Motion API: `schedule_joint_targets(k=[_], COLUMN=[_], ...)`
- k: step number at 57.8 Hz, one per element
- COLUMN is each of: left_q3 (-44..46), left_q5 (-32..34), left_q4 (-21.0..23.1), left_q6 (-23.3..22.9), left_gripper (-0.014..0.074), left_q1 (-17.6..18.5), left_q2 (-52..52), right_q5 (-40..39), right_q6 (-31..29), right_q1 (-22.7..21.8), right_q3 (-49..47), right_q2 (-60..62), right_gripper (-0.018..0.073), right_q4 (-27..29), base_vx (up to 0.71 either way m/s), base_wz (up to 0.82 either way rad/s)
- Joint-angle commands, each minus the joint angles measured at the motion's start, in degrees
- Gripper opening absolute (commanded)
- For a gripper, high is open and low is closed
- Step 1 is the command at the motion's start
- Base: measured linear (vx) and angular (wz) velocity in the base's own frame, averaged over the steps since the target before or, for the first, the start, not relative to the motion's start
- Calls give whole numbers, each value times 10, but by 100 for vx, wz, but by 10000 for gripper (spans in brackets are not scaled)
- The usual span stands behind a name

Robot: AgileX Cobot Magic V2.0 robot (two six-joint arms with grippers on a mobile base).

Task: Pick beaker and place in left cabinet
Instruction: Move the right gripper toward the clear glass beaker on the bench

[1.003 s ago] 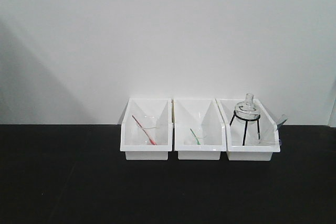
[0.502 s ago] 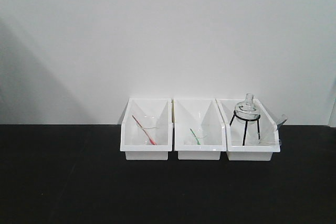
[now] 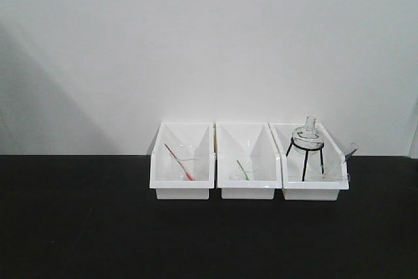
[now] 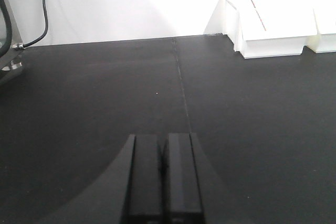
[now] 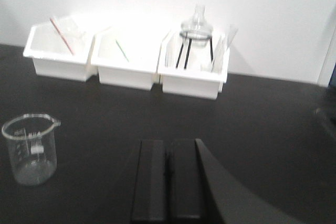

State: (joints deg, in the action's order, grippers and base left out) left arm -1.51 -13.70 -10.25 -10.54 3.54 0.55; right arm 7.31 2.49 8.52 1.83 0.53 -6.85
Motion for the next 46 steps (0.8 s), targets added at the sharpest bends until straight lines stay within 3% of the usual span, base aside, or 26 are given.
schedule_joint_targets(k=[1, 17, 24, 46], left_q3=[5, 5, 5, 5], left_q5=[45, 45, 45, 45], left_q4=[3, 3, 3, 3], left_q6=[-2, -2, -2, -2], left_gripper=[4, 4, 4, 4], left_q1=[0, 0, 0, 0], left_q2=[11, 11, 11, 11], right_q5=[-83, -110, -111, -117], right_q6=[-5, 40, 40, 34], right_q1=[0, 0, 0, 0], right_q3=[1, -3, -23, -136], right_q2=[8, 7, -13, -248], right_gripper=[-8, -5, -4, 12], right_q4=[-14, 49, 50, -26], base_vx=[0, 0, 0, 0], base_wz=[0, 0, 0, 0])
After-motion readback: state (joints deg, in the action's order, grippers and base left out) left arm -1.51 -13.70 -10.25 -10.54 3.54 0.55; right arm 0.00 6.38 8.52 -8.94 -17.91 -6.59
